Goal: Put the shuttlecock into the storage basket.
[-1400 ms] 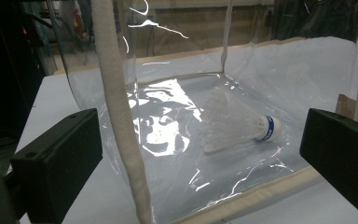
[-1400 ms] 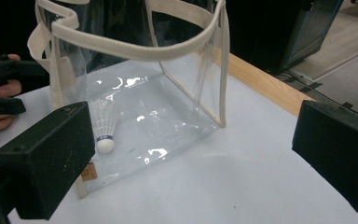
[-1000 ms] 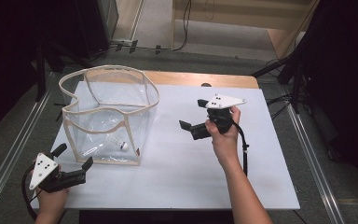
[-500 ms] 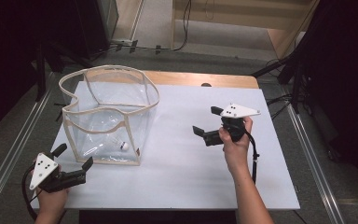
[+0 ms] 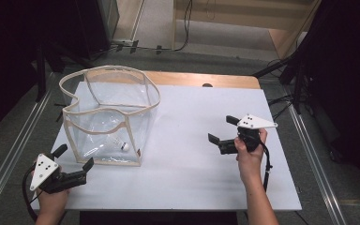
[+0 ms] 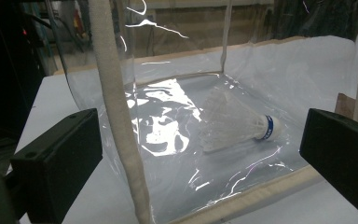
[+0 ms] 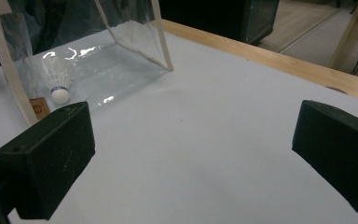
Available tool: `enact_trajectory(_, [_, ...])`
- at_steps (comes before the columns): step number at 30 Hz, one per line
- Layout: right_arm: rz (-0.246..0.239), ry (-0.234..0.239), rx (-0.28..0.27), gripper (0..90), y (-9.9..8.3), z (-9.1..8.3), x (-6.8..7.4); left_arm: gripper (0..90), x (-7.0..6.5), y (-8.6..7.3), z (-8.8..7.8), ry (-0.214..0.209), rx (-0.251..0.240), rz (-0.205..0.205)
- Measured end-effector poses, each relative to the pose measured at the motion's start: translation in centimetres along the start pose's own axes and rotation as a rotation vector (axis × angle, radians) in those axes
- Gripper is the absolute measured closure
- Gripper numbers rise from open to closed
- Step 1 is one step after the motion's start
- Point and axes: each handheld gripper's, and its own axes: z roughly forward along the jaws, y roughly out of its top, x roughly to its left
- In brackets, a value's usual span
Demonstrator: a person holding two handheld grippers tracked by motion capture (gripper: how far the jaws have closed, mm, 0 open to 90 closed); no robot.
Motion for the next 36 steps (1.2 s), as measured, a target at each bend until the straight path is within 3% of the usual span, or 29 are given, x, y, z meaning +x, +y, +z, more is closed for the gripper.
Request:
enact_trajectory(16, [0.054, -0.052, 0.007, 0.0, -4.0, -2.5, -1.4, 0.0, 0.0, 0.0, 0.0, 0.000, 0.000, 0.002])
enact_trajectory(36, [0.095, -0.105, 0.008, 0.0, -7.2, -5.0, -2.9, 0.0, -0.1, 0.0, 0.0, 0.001, 0.001, 0.006])
